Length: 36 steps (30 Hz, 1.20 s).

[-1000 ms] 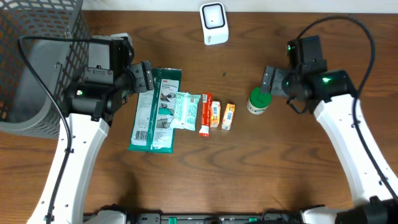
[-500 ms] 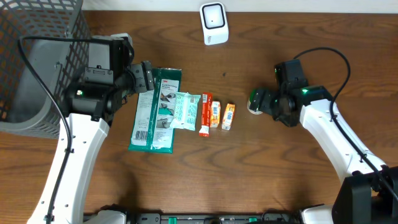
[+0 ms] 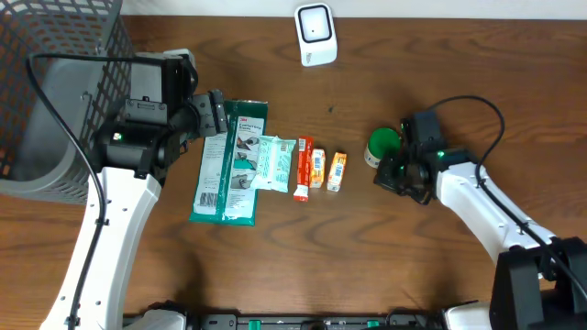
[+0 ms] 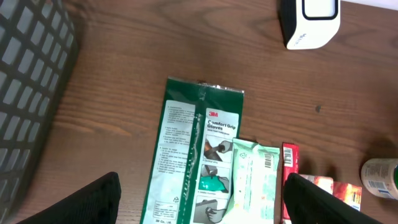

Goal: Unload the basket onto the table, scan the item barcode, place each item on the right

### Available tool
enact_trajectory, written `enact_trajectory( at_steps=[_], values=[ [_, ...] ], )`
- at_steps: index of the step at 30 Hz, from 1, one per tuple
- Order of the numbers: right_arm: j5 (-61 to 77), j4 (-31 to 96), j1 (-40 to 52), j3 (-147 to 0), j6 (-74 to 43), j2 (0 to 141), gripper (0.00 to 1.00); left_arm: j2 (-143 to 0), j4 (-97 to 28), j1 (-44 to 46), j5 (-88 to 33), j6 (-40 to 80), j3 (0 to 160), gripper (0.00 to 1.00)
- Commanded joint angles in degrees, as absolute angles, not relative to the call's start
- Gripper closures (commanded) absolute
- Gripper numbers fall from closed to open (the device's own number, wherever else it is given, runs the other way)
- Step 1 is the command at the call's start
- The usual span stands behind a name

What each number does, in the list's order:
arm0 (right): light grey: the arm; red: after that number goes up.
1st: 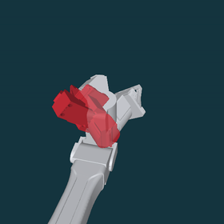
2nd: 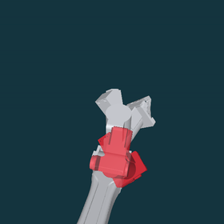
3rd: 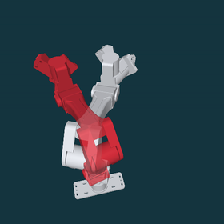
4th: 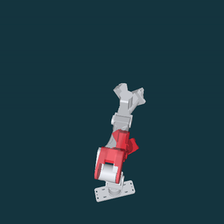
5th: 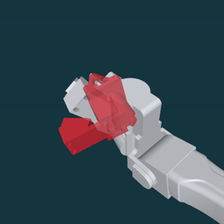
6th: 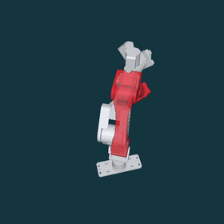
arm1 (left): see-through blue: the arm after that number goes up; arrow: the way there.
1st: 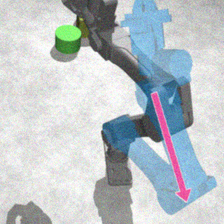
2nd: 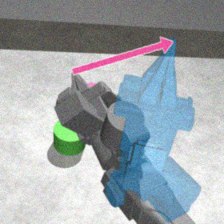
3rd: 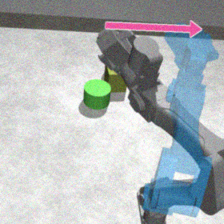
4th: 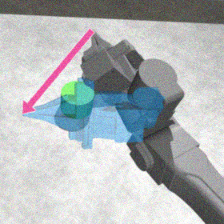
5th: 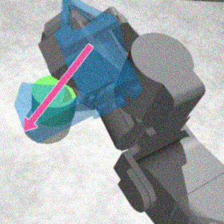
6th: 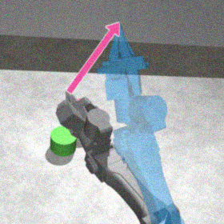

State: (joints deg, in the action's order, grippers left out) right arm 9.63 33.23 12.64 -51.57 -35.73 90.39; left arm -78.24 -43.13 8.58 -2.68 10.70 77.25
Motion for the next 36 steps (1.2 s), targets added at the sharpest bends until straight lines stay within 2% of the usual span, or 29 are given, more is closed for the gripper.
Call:
enact_trajectory(
  at_steps=[1, 8, 16, 27, 28, 30, 31, 33, 36],
  values=[
    [4.5, 27.4, 12.8, -48.6, -34.6, 90.7, 0.99, -78.3, -43.1, 8.6, -2.4, 11.0, 77.1, 0.16],
    [-5.3, 23.9, 12.7, -48.7, -30.5, 90.7, 0.99, -78.3, -43.1, 8.6, -2.4, 11.0, 77.1, 0.16],
    [-5.5, 20.8, 12.7, -48.7, -27.7, 90.7, 0.99, -78.3, -43.1, 8.6, -2.4, 11.0, 77.1, 0.16],
    [-3.1, 11.7, 12.6, -49.3, -15.9, 90.7, 0.99, -78.3, -43.1, 8.6, -2.4, 11.0, 77.1, 0.16],
    [-3.1, 12.3, 12.3, -49.8, -15.6, 90.7, 0.94, -78.3, -43.1, 8.6, -2.4, 11.0, 77.1, 0.16],
    [-2.9, 16.4, 11.3, -52.8, -16.5, 90.7, 0.68, -78.3, -43.1, 8.6, -2.4, 11.0, 77.1, 0.16],
    [-2.8, 20.0, 10.7, -55.4, -17.0, 90.7, 0.62, -78.3, -43.1, 8.6, -2.4, 11.0, 77.1, 0.16],
    [-2.7, 27.6, 9.8, -61.5, -17.1, 90.7, 0.62, -78.3, -43.1, 8.6, -2.4, 11.0, 77.1, 0.16],
    [-2.7, 40.8, 9.0, -74.1, -17.1, 90.7, 0.36, -78.3, -43.1, 8.6, -2.4, 11.0, 77.1, 0.16]
  ],
)
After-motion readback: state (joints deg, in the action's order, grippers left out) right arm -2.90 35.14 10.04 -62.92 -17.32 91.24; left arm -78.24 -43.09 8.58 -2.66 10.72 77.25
